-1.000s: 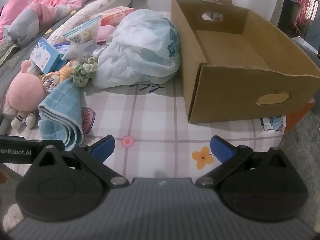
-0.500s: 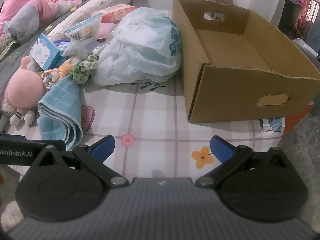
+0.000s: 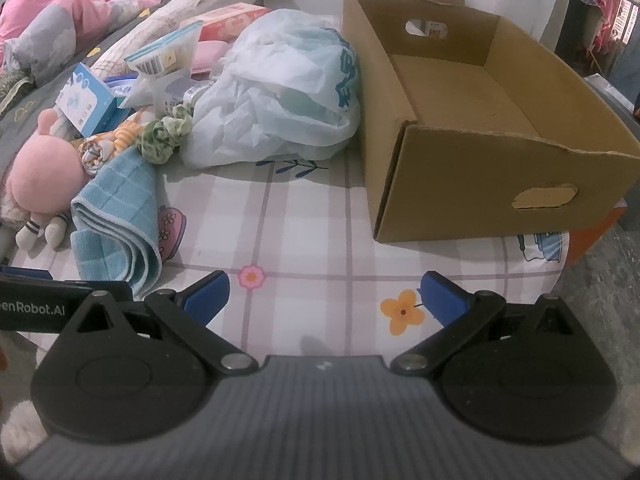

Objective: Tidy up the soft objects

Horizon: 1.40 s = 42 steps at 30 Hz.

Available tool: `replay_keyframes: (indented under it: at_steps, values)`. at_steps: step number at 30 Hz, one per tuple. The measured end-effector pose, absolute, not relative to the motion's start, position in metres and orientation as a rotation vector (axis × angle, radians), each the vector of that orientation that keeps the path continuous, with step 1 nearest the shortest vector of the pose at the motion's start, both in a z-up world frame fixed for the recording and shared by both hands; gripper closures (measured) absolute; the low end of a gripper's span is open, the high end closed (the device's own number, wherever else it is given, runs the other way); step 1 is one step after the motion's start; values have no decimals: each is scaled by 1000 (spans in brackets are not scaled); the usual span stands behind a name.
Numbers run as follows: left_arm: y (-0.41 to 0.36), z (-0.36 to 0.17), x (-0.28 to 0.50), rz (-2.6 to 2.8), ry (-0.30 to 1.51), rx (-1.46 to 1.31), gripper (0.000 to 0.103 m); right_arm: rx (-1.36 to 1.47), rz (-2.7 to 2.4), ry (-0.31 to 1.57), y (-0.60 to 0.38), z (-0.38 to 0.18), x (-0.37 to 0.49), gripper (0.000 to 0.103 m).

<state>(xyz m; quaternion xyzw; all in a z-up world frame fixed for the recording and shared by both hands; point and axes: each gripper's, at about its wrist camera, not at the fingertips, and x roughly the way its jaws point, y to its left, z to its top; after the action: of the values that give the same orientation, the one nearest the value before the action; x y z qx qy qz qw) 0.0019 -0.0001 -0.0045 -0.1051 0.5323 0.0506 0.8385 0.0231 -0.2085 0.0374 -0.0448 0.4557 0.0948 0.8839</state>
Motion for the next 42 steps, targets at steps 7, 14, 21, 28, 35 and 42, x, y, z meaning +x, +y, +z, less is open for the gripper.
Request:
replay_keyframes:
  at_steps: [7,14,21,28,35,42]
  values:
    - [2,-6,2,108,1125,-226,1,-95,198,950,-208,37,24,1]
    - [2,-6,3,107,1126,-225,1,-95,199,951,-208,36,24,1]
    - [3,-7,2,109,1124,-227,1,-93,199,951,-208,35,24,1]
    - [5,-9,0,110,1122,-229,1,-94,199,952,-208,35,23,1]
    - [4,-8,0,110,1122,-229,1,-93,200,952,-207,35,24,1]
    - [5,-8,0,110,1123,-230,1,-95,199,952,-207,35,24,1]
